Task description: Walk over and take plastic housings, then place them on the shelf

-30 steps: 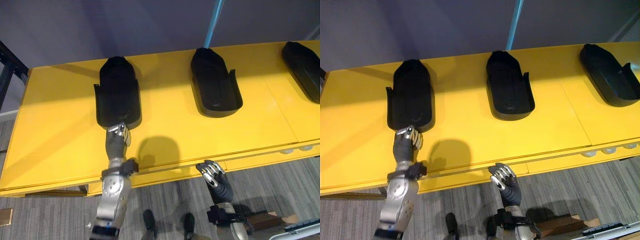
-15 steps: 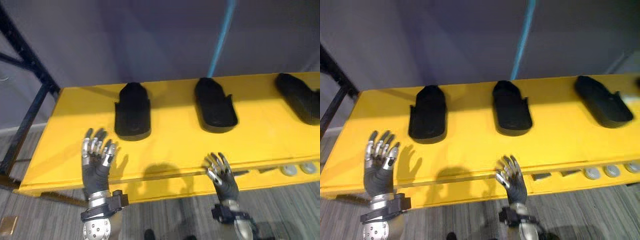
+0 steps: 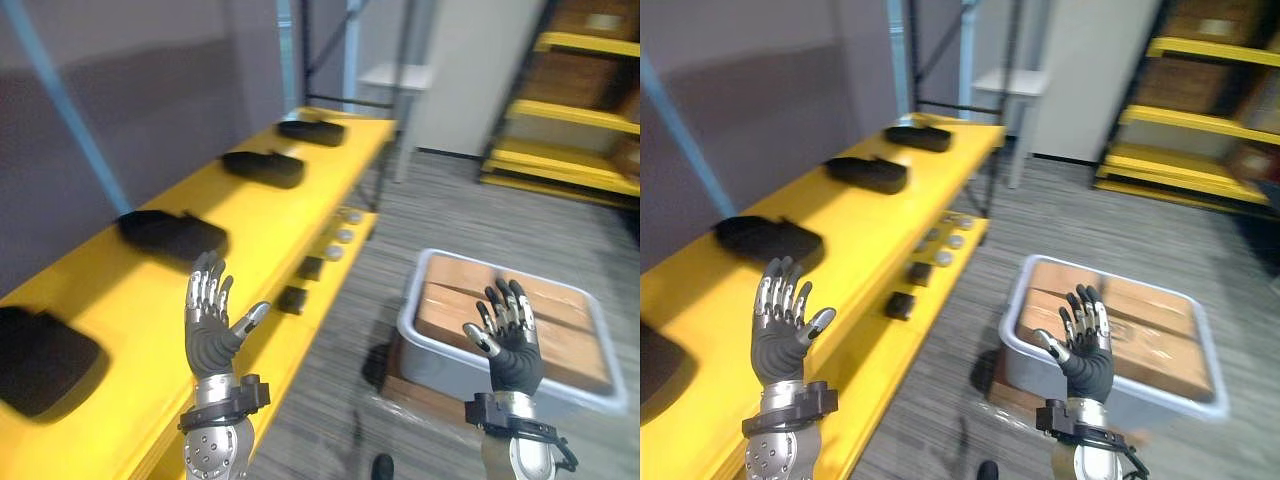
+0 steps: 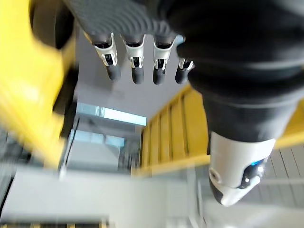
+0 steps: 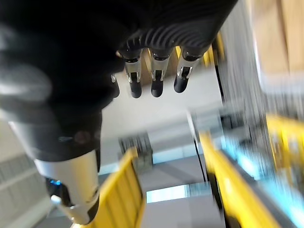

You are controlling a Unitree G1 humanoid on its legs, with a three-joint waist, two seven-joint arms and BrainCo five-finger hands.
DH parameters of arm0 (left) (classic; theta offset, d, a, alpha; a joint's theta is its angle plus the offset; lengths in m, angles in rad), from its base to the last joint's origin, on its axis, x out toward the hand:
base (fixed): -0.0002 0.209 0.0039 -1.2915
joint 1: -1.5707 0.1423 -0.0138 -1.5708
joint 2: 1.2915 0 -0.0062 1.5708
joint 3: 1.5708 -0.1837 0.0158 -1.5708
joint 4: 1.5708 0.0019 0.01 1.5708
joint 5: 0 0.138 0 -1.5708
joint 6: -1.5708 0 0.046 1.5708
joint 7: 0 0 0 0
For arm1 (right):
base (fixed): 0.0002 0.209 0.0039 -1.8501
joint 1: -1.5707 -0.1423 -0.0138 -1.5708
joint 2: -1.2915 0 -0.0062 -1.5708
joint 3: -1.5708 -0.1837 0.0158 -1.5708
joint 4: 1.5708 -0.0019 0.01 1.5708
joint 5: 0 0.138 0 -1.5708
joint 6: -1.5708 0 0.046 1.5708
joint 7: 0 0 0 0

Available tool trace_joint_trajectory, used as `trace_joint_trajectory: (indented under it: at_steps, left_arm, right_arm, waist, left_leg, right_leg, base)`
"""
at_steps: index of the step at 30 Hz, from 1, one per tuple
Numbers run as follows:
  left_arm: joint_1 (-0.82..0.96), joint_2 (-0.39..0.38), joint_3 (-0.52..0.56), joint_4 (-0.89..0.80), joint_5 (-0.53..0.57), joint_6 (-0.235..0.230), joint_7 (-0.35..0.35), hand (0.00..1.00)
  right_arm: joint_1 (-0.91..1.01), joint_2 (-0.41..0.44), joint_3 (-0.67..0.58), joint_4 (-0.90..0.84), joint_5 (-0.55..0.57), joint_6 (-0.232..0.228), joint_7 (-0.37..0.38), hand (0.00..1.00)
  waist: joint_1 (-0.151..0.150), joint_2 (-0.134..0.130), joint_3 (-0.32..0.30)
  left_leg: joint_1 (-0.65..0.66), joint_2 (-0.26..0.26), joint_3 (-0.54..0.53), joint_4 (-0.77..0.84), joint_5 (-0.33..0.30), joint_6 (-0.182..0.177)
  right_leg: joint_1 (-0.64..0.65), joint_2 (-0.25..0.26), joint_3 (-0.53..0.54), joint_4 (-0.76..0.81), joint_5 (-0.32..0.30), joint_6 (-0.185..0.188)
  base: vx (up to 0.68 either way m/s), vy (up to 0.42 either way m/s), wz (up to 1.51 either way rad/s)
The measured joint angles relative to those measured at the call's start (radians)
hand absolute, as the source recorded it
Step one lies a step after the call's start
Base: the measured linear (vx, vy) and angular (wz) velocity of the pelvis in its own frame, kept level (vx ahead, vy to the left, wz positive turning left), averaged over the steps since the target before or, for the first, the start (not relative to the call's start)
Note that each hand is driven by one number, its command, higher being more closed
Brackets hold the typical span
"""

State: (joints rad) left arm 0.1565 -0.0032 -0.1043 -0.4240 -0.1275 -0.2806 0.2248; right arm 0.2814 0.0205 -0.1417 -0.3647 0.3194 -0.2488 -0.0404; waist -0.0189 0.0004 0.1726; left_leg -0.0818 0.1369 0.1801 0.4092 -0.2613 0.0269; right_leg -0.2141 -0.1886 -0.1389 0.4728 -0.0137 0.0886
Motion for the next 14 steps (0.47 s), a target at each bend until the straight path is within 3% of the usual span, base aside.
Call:
trace_joint_trajectory:
  at_steps: [3,4,5,7,8,10,14]
  left_arm:
    - [0.006,0.004,0.001,0.007,-0.009,0.008,-0.028,0.00]
    - [0.006,0.004,0.001,0.007,-0.010,0.011,-0.035,0.00]
    - [0.008,0.002,0.000,0.014,-0.018,0.023,-0.045,0.00]
    - [0.012,-0.020,-0.003,0.020,-0.045,0.033,-0.074,0.00]
    - [0.010,-0.030,-0.001,0.043,-0.054,0.039,-0.087,0.00]
    - [0.010,-0.030,0.007,0.136,-0.098,0.042,-0.110,0.00]
    - [-0.003,-0.022,0.064,0.417,-0.130,0.064,-0.117,0.00]
  right_arm:
    - [-0.003,0.002,-0.015,0.008,-0.041,0.000,0.002,0.00]
    - [-0.007,0.002,-0.014,0.016,-0.049,0.000,0.004,0.00]
    - [-0.015,-0.007,-0.016,0.039,-0.056,0.005,0.004,0.00]
    - [-0.015,-0.025,-0.016,0.049,-0.058,0.015,0.004,0.00]
    - [-0.010,-0.029,-0.022,0.062,-0.060,0.018,0.003,0.00]
    - [-0.013,-0.028,-0.049,0.131,-0.060,0.023,0.002,0.00]
    - [-0.071,-0.072,-0.056,0.399,-0.060,0.034,0.001,0.00]
  waist:
    - [0.008,-0.031,-0.028]
    - [0.008,-0.037,-0.032]
    - [0.013,-0.037,-0.047]
    - [0.033,-0.018,-0.063]
    - [0.023,-0.002,-0.075]
    - [0.018,0.001,-0.089]
    - [0.022,0.005,-0.115]
  left_leg:
    - [-0.018,0.007,0.037,-0.046,0.040,-0.040]
    - [-0.030,0.006,0.038,-0.049,0.047,-0.056]
    - [-0.047,0.002,0.037,-0.077,0.069,-0.094]
    - [-0.040,0.013,0.031,-0.153,0.117,-0.117]
    - [-0.025,0.037,0.033,-0.197,0.143,-0.125]
    - [0.034,0.076,0.041,-0.254,0.163,-0.147]
    - [0.059,0.085,0.043,-0.276,0.176,-0.158]
  right_leg:
    - [0.103,-0.061,0.016,0.031,-0.124,0.026]
    - [0.112,-0.058,0.013,-0.011,-0.146,0.040]
    - [0.118,-0.044,-0.013,-0.093,-0.174,0.065]
    - [0.134,0.005,-0.011,-0.241,-0.155,0.027]
    - [0.151,0.043,-0.009,-0.302,-0.125,0.012]
    - [0.200,0.094,0.000,-0.363,-0.101,-0.001]
    - [0.204,0.108,0.023,-0.380,-0.097,-0.001]
  base:
    - [-0.07,-0.234,-0.60]
    - [-0.08,-0.392,-0.57]
    - [-0.04,-0.386,-0.66]
    - [0.01,-0.302,-0.73]
    - [0.05,-0.170,-0.42]
    - [0.11,-0.192,-0.36]
    - [0.08,-0.042,-0.28]
